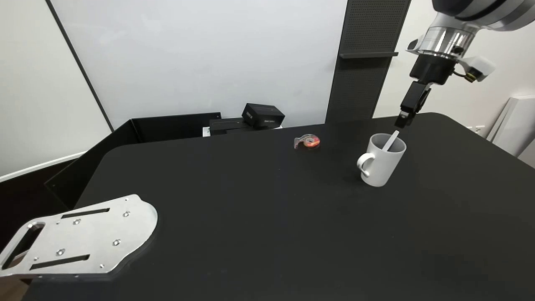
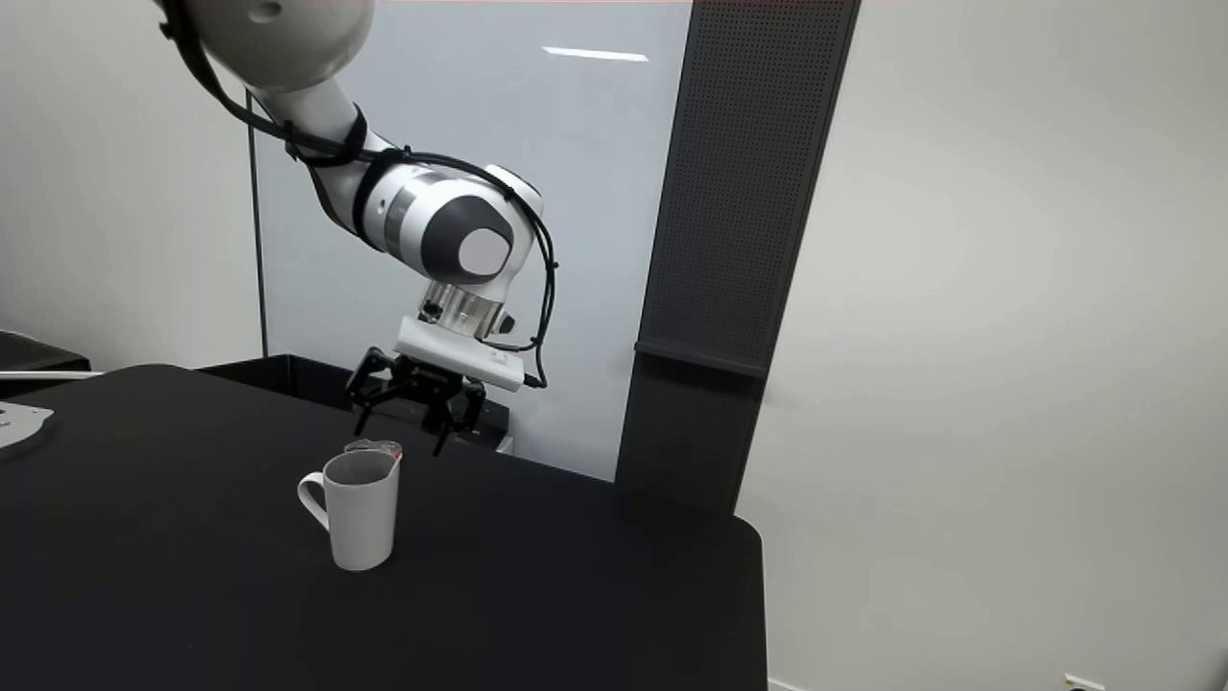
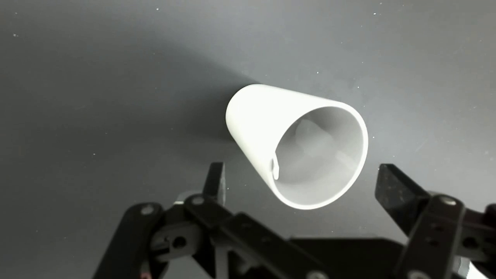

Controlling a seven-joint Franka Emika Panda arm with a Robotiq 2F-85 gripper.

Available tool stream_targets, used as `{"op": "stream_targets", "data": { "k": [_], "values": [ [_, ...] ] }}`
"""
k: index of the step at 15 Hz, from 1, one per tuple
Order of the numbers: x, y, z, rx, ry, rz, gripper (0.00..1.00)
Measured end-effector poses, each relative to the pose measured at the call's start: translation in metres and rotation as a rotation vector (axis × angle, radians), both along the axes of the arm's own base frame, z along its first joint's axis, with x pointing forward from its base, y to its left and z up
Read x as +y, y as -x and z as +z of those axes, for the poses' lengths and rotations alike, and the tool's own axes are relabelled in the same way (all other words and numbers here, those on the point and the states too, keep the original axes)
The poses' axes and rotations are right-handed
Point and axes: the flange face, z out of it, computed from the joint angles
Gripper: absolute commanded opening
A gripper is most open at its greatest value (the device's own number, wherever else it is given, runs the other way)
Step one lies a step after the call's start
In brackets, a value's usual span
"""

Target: Take the spoon out of the mug and put it on the table

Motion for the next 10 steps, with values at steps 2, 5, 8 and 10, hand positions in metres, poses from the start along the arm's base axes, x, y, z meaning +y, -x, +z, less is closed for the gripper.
{"op": "stream_targets", "data": {
  "k": [2,5,8,10],
  "values": [
    [0.000,0.000,-0.002,0.002,0.000,0.000,1.00],
    [0.000,0.001,-0.007,0.007,-0.001,0.000,0.83],
    [0.001,0.000,-0.011,0.010,-0.003,-0.001,0.60],
    [0.001,0.000,-0.011,0.010,-0.003,-0.001,0.47]
  ]
}}
